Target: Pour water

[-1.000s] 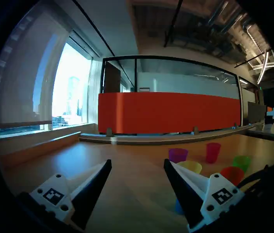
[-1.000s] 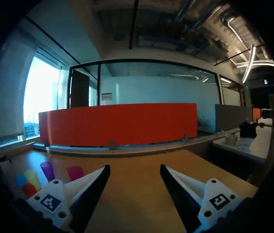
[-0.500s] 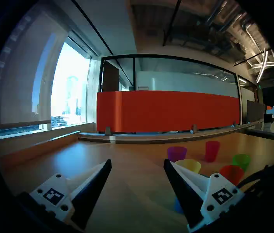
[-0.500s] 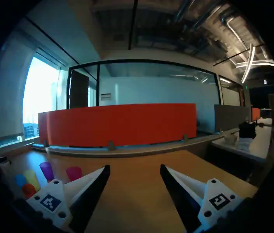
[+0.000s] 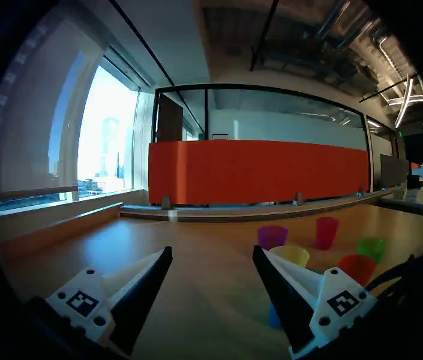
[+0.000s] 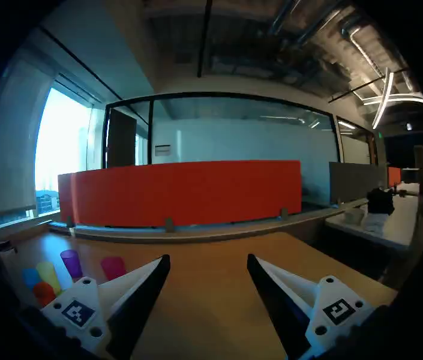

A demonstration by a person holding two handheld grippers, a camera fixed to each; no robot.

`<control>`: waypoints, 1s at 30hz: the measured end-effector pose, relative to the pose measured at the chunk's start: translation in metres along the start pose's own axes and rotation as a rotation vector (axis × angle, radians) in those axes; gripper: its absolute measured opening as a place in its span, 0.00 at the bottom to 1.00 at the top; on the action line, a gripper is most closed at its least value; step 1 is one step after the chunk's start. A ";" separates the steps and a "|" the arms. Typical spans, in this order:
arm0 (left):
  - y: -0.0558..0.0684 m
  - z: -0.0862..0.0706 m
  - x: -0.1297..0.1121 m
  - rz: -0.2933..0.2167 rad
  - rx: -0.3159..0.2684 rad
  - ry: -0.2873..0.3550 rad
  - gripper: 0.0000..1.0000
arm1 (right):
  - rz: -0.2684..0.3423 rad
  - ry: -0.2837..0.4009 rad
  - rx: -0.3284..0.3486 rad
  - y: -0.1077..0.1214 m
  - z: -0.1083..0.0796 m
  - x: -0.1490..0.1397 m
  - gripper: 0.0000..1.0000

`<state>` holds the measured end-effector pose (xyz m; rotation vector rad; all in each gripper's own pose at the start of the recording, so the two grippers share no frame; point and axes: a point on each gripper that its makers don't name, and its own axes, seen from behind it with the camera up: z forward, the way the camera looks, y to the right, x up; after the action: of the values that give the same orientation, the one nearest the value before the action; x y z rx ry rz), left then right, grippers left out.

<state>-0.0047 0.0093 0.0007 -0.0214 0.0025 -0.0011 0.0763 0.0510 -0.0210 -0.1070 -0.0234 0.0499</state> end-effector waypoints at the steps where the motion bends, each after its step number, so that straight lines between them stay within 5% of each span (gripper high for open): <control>1: 0.000 0.000 0.000 0.000 0.000 0.000 1.00 | 0.000 0.000 0.000 0.001 0.000 0.000 0.99; 12: 0.000 0.000 -0.001 0.001 0.000 -0.001 1.00 | -0.040 0.034 0.015 -0.003 -0.006 0.005 1.00; 21: -0.001 0.000 0.000 0.001 0.000 -0.001 1.00 | -0.137 0.070 0.063 -0.026 -0.004 -0.005 0.99; 30: 0.000 0.000 0.000 0.002 0.000 -0.001 1.00 | -0.090 0.090 0.086 -0.035 0.000 -0.032 0.99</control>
<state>-0.0049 0.0088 0.0010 -0.0211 0.0018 0.0008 0.0463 0.0142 -0.0177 -0.0216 0.0637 -0.0441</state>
